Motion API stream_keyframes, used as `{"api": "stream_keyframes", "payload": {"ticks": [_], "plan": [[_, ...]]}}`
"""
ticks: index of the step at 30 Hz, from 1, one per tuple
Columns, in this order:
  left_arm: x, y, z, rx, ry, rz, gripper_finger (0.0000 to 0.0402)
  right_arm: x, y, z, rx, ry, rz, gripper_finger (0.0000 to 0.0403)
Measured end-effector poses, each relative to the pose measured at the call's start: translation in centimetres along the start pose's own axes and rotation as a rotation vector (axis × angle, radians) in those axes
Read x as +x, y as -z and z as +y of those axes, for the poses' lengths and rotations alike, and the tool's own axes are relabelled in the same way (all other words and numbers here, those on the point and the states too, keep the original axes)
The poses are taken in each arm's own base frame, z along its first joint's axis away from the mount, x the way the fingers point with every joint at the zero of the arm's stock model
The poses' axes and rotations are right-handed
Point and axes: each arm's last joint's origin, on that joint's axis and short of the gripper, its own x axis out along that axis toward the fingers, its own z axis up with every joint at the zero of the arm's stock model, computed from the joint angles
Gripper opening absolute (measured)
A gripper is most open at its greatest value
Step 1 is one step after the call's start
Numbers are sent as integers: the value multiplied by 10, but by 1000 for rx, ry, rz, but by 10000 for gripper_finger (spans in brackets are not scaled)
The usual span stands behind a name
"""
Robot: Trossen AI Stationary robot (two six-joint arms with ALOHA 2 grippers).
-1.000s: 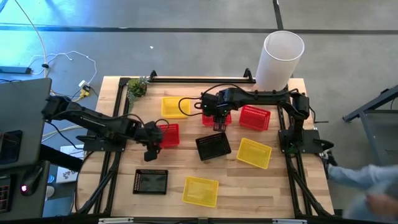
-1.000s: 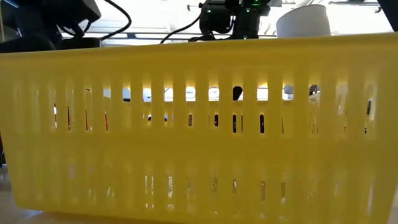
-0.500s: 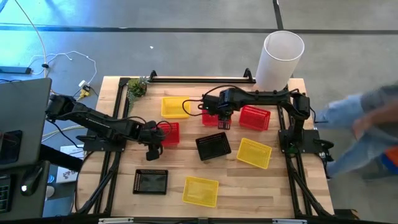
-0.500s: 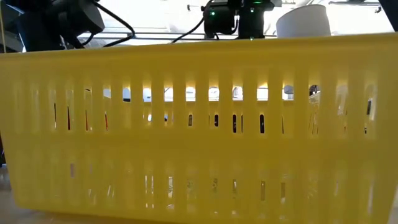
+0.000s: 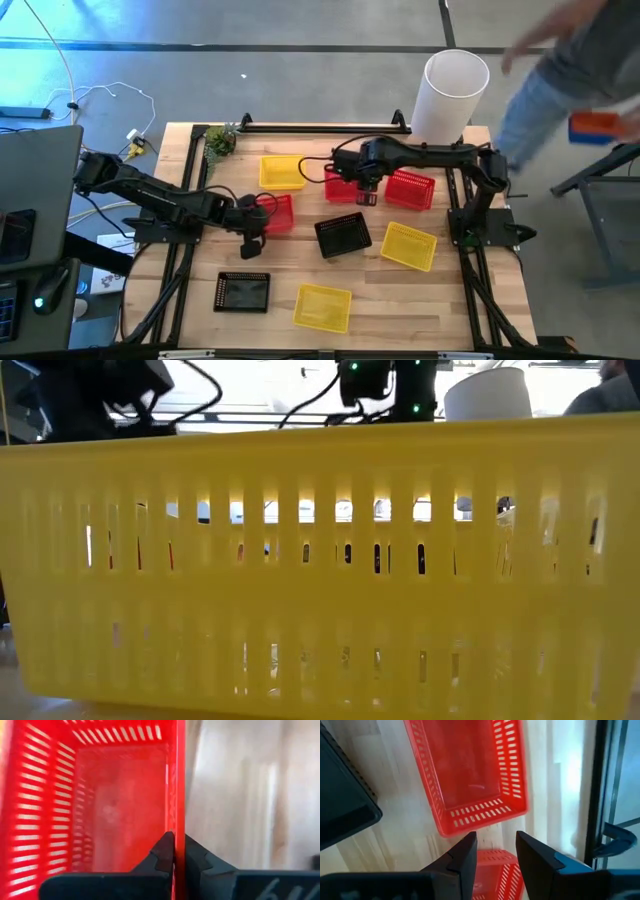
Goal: Stack baskets by color
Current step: Stack the left red bin on the middle red bin
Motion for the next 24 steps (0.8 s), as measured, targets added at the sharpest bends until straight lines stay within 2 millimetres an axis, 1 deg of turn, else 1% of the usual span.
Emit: {"api": "stream_keyframes", "payload": {"ticks": [6,12,17,22,24], "plan": [[-13,-24,-11,46,46,-112,0,-23,11,-6,50,6,-68,122],[-28,-49,-17,110,26,-228,0,-43,22,-11,111,6,-126,122],[-40,-70,-17,161,0,-338,0,-56,30,-16,166,33,-168,122],[-46,-86,-12,183,-48,-481,0,-69,39,-21,246,127,-207,122],[-47,-91,-8,185,-61,-516,0,-74,43,-23,256,139,-223,122]]}}
